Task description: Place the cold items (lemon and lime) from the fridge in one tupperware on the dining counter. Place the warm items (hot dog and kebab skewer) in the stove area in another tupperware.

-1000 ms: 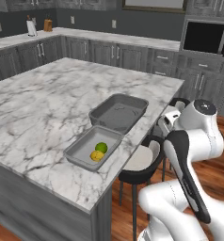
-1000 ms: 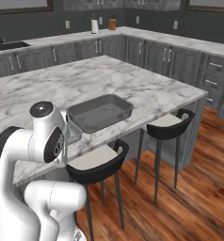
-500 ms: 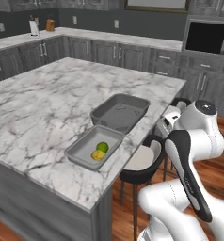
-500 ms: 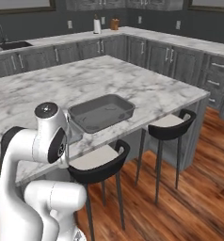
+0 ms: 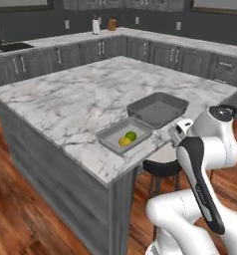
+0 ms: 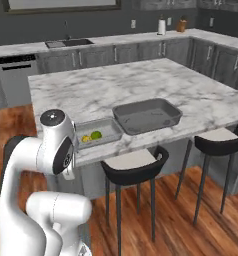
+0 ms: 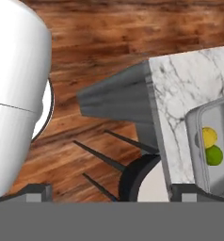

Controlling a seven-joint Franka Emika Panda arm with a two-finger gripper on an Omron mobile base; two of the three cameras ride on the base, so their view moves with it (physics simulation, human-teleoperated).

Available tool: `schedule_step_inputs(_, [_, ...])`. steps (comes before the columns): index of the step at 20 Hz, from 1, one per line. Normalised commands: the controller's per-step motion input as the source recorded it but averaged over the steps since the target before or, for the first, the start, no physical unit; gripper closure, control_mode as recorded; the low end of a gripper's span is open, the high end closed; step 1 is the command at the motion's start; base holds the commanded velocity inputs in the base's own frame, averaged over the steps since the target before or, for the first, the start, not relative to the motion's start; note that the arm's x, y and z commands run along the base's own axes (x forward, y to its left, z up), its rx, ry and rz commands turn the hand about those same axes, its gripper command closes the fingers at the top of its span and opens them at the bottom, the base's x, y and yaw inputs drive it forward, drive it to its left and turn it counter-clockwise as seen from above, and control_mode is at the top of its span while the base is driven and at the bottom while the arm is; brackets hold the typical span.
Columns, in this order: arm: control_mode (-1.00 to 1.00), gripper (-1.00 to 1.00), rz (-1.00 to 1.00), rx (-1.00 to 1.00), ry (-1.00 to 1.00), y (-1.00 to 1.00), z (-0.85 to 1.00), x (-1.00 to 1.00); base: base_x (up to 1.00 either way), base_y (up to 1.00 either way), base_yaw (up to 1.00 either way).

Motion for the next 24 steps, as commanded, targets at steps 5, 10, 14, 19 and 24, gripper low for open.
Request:
schedule_step_inputs(5, [1.0,-1.0,0.0,0.0,0.0,0.0,0.0,0.0,-0.67,0.1,0.64])
schedule_step_inputs(10, [1.0,-1.0,0.0,0.0,0.0,0.0,0.0,0.0,-0.42,0.51,0.69])
schedule_step_inputs(14, [1.0,-1.0,0.0,0.0,0.0,0.0,0.0,0.0,-0.29,0.68,0.54])
schedule_step_inputs(19, [1.0,-1.0,0.0,0.0,0.0,0.0,0.0,0.0,-0.05,0.55,0.42])
schedule_step_inputs(24, [1.0,-1.0,0.0,0.0,0.0,0.0,0.0,0.0,0.27,0.23,0.34])
